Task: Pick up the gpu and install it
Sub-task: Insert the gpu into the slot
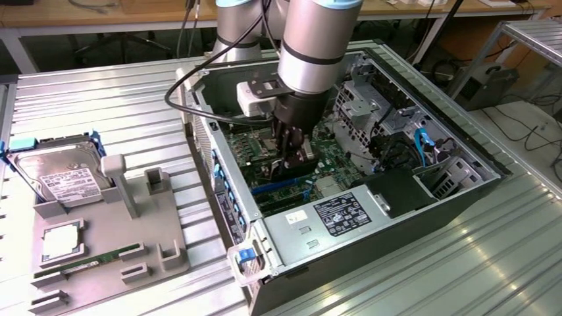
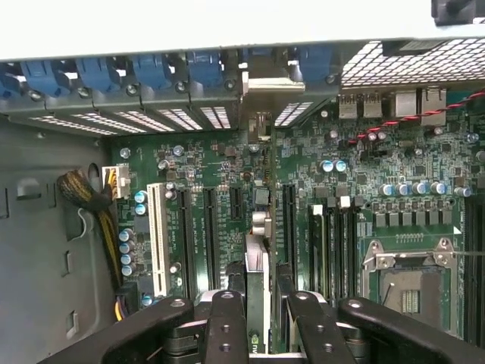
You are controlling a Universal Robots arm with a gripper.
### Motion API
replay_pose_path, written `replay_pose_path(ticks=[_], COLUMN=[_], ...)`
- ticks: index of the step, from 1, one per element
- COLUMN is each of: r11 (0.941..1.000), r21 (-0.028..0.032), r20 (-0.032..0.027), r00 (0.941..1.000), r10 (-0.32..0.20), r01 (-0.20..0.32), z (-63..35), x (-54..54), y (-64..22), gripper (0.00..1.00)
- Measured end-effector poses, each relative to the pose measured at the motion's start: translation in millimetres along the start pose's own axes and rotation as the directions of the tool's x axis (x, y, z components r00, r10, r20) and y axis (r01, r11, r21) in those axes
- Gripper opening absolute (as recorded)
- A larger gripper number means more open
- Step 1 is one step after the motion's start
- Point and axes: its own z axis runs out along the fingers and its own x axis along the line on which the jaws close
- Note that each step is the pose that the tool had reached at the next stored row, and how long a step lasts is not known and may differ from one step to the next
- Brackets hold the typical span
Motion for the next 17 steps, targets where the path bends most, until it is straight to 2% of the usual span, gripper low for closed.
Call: replay_pose_path(ticks=[6,8,9,17], r11=[0.9996,0.9997,0.9997,0.9997], r21=[0.0003,0.0003,0.0004,0.0002], r20=[0.0007,0.007,0.0083,0.0118], r00=[0.9996,0.9996,0.9996,0.9997], r10=[-0.027,-0.026,-0.025,-0.023], r01=[0.027,0.026,0.025,0.023], z=[2.1,3.2,3.6,7.5], x=[-1.1,-1.5,-1.6,-1.5], y=[0.1,0.2,0.5,2.8], gripper=[0.26,0.26,0.26,0.26])
